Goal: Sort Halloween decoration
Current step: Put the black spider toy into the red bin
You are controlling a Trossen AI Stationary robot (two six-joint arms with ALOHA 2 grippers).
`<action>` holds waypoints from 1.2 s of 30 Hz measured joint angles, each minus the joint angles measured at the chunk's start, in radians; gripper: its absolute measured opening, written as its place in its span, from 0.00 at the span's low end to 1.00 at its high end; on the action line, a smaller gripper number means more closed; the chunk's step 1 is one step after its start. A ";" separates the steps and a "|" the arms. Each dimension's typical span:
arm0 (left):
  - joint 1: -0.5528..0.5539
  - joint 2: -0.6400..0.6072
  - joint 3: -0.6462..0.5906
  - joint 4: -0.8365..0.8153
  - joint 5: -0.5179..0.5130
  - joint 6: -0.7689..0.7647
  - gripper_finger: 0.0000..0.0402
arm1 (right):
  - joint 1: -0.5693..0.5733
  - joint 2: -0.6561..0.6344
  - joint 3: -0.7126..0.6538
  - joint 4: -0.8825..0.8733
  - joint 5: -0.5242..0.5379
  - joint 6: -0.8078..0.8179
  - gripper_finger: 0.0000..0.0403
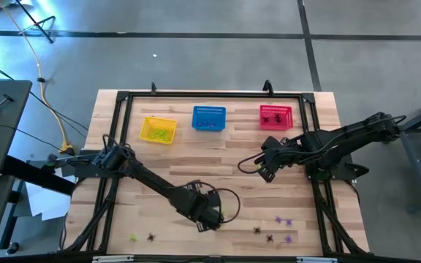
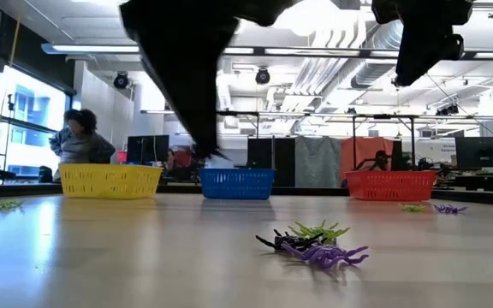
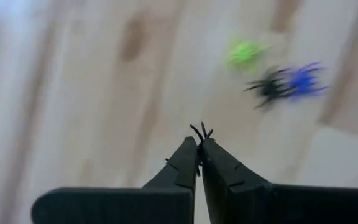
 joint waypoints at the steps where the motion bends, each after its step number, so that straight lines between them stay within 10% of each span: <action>1: -0.002 -0.014 0.000 -0.034 -0.022 -0.014 0.00 | 0.000 0.000 0.000 0.001 0.000 0.000 0.32; 18: 0.118 -0.168 0.003 -0.328 -0.197 0.023 0.00 | 0.000 0.000 0.000 0.007 0.000 0.000 0.32; 36: 0.295 -0.163 0.003 0.162 -0.135 0.523 0.00 | 0.000 0.000 0.000 0.011 0.000 0.000 0.32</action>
